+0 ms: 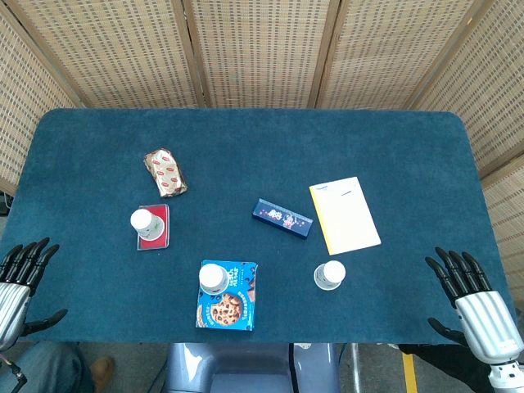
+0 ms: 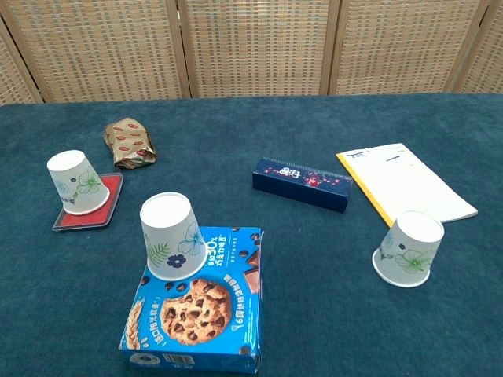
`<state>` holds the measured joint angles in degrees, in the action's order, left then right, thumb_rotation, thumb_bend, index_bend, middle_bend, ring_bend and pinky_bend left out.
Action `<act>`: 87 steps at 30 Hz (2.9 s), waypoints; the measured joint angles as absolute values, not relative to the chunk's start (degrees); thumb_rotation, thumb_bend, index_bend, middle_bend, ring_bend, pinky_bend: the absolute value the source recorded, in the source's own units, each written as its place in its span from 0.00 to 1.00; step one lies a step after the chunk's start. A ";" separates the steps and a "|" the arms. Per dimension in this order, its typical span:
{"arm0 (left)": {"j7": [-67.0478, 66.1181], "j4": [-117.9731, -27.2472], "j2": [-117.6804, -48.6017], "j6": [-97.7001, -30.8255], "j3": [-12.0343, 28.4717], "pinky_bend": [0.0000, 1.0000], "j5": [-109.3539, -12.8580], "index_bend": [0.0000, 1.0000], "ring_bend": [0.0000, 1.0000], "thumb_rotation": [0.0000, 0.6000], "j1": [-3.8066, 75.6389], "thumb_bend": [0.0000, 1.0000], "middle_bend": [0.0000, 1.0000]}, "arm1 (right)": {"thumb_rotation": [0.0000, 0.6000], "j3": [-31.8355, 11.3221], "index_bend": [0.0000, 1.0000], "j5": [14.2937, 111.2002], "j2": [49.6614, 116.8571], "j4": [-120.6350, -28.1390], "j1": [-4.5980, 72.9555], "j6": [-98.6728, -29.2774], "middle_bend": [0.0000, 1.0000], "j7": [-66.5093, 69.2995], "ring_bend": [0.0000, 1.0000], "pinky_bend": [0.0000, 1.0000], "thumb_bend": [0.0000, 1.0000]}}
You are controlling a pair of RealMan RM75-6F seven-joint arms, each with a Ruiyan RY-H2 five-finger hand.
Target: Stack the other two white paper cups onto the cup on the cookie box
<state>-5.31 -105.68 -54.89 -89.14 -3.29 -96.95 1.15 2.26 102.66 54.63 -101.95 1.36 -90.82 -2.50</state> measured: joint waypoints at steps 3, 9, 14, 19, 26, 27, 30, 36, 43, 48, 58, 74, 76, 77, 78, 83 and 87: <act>-5.20 -105.67 -54.83 -89.24 -3.25 0.00 -96.95 0.00 0.00 1.00 1.09 0.00 0.00 | 1.00 2.32 0.07 102.48 54.69 -101.90 1.44 -90.50 0.00 -2.55 0.00 0.00 0.00; -5.62 -105.67 -54.96 -88.74 -3.24 0.00 -96.66 0.00 0.00 1.00 1.20 0.00 0.00 | 1.00 2.44 0.07 102.58 54.73 -101.97 1.93 -89.56 0.00 -2.22 0.00 0.00 0.00; -5.64 -105.75 -54.96 -88.86 -2.87 0.00 -95.81 0.00 0.00 1.00 1.14 0.00 0.00 | 1.00 2.91 0.08 103.74 55.02 -101.96 3.54 -86.86 0.01 -1.05 0.00 0.00 0.00; -5.85 -105.91 -55.04 -88.57 -2.35 0.00 -94.73 0.00 0.00 1.00 1.30 0.00 0.00 | 1.00 2.81 0.17 104.11 55.82 -101.58 7.89 -80.49 0.16 2.95 0.13 0.14 0.00; -6.87 -106.35 -55.33 -87.23 -1.70 0.00 -93.04 0.00 0.00 1.00 1.96 0.00 0.00 | 1.00 0.60 0.22 102.73 59.62 -100.17 16.49 -69.61 0.22 4.63 0.19 0.22 0.15; -6.95 -106.38 -55.35 -86.99 -1.61 0.00 -92.77 0.00 0.00 1.00 2.06 0.00 0.00 | 1.00 0.39 0.23 102.26 60.12 -100.07 17.29 -68.17 0.22 4.59 0.19 0.22 0.17; -7.19 -106.46 -55.40 -86.17 -1.35 0.00 -91.92 0.00 0.00 1.00 2.44 0.00 0.00 | 1.00 -0.40 0.24 100.00 61.85 -99.77 19.48 -63.57 0.23 3.97 0.20 0.23 0.20; -7.36 -106.62 -55.44 -84.85 -1.14 0.00 -90.92 0.00 0.00 1.00 3.04 0.00 0.00 | 1.00 -2.41 0.24 93.85 65.42 -98.91 23.22 -57.43 0.23 0.12 0.20 0.23 0.22; -8.06 -106.81 -55.69 -83.80 -1.15 0.00 -90.28 0.00 0.00 1.00 3.53 0.00 0.00 | 1.00 -4.48 0.24 86.91 68.23 -98.94 26.65 -52.13 0.26 -5.10 0.22 0.24 0.24; -8.02 -106.79 -55.70 -83.29 -0.93 0.00 -89.53 0.00 0.00 1.00 3.81 0.00 0.00 | 1.00 -5.51 0.26 81.30 69.71 -99.26 28.73 -48.78 0.30 -8.12 0.27 0.28 0.28; -7.54 -106.79 -55.51 -82.73 -0.69 0.00 -88.66 0.00 0.00 1.00 4.19 0.00 0.00 | 1.00 -7.07 0.44 73.51 74.22 -97.58 32.41 -45.55 0.48 -10.74 0.43 0.45 0.50; -6.70 -107.02 -55.08 -82.75 -0.81 0.00 -88.71 0.00 0.00 1.00 4.28 0.00 0.00 | 1.00 -10.06 0.45 77.63 66.76 -108.85 32.47 -51.52 0.49 -6.17 0.45 0.48 0.53; -6.48 -107.00 -55.00 -82.74 -0.75 0.00 -88.59 0.00 0.00 1.00 4.31 0.00 0.00 | 1.00 -11.20 0.45 77.75 64.78 -111.66 32.76 -52.11 0.49 -6.26 0.45 0.48 0.53; -6.47 -106.98 -54.99 -82.81 -0.67 0.00 -88.49 0.00 0.00 1.00 4.31 0.00 0.00 | 1.00 -12.07 0.45 77.60 63.42 -113.60 33.08 -52.34 0.49 -6.48 0.45 0.48 0.53; -6.53 -106.95 -55.00 -82.93 -0.58 0.00 -88.41 0.00 0.00 1.00 4.30 0.00 0.00 | 1.00 -12.79 0.45 77.33 62.41 -115.07 33.40 -52.45 0.49 -6.74 0.45 0.48 0.53; -6.90 -106.97 -55.17 -83.61 -0.19 0.00 -87.86 0.00 0.00 1.00 4.11 0.00 0.00 | 1.00 -17.37 0.45 72.81 58.23 -121.37 36.79 -52.00 0.49 -9.81 0.45 0.48 0.53; -6.82 -107.03 -55.18 -83.37 -0.05 0.00 -87.37 0.00 0.00 1.00 4.21 0.00 0.00 | 1.00 -19.58 0.45 67.04 57.07 -124.10 40.76 -50.73 0.49 -13.22 0.45 0.48 0.53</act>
